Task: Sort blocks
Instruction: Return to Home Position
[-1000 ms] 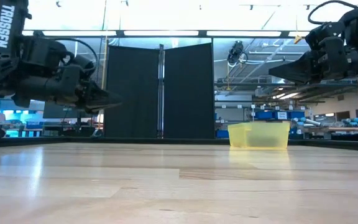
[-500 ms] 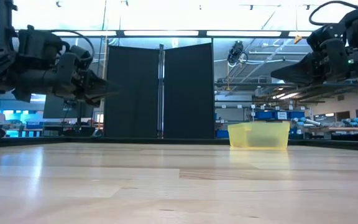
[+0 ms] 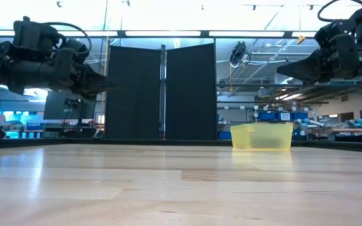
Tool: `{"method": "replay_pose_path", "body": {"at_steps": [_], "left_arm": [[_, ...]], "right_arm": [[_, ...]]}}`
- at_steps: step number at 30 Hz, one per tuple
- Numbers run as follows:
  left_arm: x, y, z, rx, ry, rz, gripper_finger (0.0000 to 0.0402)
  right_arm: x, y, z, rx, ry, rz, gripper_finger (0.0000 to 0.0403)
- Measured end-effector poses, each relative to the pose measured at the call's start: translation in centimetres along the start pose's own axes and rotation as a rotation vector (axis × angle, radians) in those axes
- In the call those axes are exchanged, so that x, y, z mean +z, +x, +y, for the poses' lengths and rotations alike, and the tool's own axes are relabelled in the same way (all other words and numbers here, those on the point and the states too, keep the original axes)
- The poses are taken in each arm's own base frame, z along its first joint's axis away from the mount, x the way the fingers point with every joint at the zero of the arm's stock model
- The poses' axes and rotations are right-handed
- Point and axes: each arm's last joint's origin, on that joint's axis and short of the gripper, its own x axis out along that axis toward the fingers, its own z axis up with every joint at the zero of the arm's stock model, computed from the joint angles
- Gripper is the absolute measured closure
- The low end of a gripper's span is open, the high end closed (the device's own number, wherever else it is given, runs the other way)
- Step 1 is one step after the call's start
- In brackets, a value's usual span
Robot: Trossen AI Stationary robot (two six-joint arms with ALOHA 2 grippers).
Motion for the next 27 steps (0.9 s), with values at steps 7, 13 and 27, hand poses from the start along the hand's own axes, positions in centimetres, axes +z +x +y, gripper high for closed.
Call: {"method": "replay_pose_path", "body": {"at_steps": [7, 13, 27], "left_arm": [[0.2, -1.0, 0.0, 0.084, 0.012, 0.063, 0.0392], [0.9, -1.8, -0.1, 0.155, -0.001, 0.047, 0.0392], [2.6, -3.7, -0.9, 0.273, 0.027, -0.068, 0.0392]], "right_arm": [[0.4, -0.3, 0.1, 0.007, -0.019, -0.040, 0.0398], [0.5, -0.4, 0.1, 0.001, -0.011, -0.053, 0.0398], [0.2, -1.0, 0.0, -0.075, 0.015, -0.020, 0.0396]]}}
